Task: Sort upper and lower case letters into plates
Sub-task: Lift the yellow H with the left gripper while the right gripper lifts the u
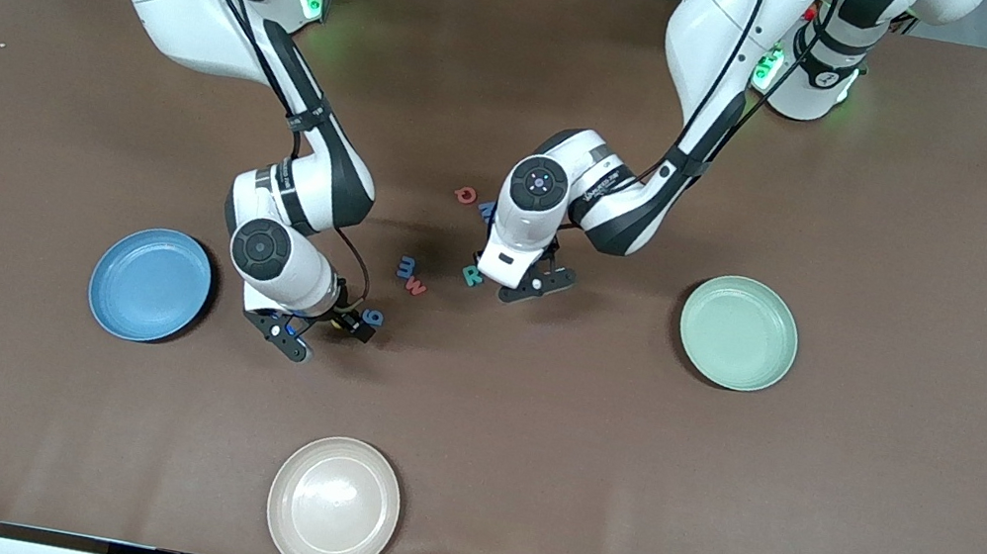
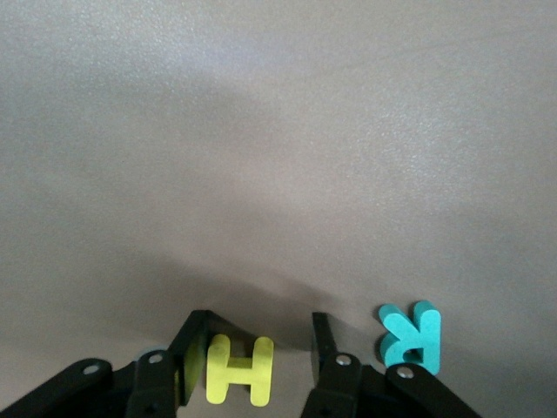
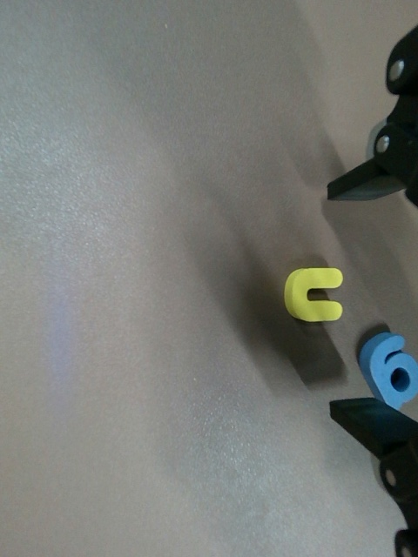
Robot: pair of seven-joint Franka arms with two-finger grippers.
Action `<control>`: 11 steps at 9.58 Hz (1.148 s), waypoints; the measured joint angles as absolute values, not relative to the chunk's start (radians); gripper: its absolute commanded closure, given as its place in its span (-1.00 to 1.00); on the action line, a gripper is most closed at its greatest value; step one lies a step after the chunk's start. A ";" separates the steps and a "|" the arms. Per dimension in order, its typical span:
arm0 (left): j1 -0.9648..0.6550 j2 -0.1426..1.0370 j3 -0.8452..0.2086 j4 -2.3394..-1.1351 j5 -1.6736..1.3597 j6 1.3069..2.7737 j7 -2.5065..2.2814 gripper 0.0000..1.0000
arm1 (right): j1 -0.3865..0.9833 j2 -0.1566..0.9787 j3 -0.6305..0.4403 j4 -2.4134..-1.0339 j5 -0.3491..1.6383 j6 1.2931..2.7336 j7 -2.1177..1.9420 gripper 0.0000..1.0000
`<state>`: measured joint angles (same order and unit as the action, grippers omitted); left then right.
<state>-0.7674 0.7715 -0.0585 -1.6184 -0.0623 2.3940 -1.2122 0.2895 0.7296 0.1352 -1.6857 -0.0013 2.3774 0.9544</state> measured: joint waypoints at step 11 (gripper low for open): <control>-0.783 0.772 -0.065 -1.604 -0.062 2.350 -1.212 0.81 | 0.289 0.734 0.129 -1.691 -0.007 2.391 0.964 1.00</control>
